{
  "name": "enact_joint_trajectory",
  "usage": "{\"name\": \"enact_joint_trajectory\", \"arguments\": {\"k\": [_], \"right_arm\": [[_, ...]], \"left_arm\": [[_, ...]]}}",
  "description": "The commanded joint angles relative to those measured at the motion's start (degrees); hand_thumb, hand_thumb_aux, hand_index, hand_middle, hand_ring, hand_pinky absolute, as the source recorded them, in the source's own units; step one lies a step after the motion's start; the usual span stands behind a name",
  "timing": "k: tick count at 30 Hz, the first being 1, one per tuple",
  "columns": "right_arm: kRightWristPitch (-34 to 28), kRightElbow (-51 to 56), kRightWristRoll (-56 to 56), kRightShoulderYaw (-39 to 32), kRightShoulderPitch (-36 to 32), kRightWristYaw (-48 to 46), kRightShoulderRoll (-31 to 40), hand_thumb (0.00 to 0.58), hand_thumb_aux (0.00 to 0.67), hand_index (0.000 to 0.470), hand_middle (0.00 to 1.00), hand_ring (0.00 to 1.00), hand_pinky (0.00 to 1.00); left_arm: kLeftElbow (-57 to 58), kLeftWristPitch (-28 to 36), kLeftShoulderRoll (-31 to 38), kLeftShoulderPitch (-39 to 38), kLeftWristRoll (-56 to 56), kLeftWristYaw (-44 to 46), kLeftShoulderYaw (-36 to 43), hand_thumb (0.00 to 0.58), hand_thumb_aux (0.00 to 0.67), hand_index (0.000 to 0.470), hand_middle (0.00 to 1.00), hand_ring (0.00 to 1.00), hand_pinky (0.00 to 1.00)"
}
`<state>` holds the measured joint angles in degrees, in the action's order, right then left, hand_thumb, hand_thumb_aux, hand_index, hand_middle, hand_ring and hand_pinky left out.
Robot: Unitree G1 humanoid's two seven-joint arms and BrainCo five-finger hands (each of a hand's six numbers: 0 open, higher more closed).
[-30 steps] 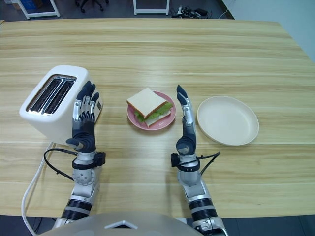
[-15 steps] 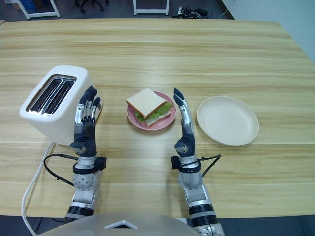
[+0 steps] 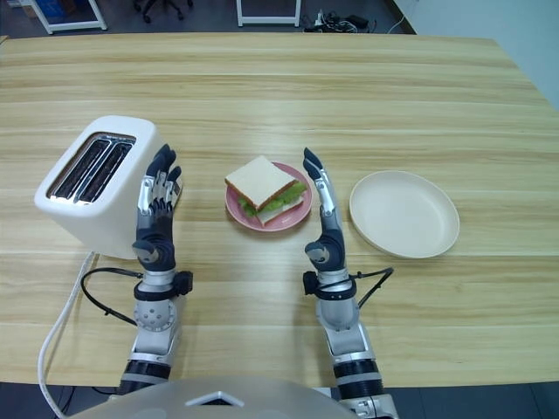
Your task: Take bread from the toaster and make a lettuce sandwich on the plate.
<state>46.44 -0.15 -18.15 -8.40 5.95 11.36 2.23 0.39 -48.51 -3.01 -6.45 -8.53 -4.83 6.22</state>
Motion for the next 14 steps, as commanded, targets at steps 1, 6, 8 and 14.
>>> {"name": "enact_joint_trajectory", "arguments": {"k": [1,6,8,14], "right_arm": [[-1.3,-1.3,-0.7,0.2,0.0,-0.2,-0.6,0.000,0.000,0.000,0.00,0.00,0.00],[-3.1,-2.5,0.7,0.9,-1.0,-1.1,-0.1,0.000,0.000,0.000,0.00,0.00,0.00],[-3.6,-2.2,0.9,1.3,-1.9,-1.1,0.0,0.000,0.000,0.000,0.00,0.00,0.00],[0.1,-0.9,1.1,1.2,1.1,-0.8,0.3,0.000,0.000,0.000,0.00,0.00,0.00]], "left_arm": [[-2.6,1.8,0.5,-0.4,-0.1,0.3,-0.6,0.000,0.000,0.000,0.00,0.00,0.00],[-3.2,3.0,-0.5,0.9,-1.6,0.0,0.0,0.000,0.000,0.000,0.00,0.00,0.00],[-3.2,3.2,-0.8,1.8,-1.8,0.0,0.2,0.000,0.000,0.000,0.00,0.00,0.00],[-0.6,-1.4,-1.1,-2.1,-4.6,-2.2,0.3,0.000,0.000,0.000,0.00,0.00,0.00]]}}
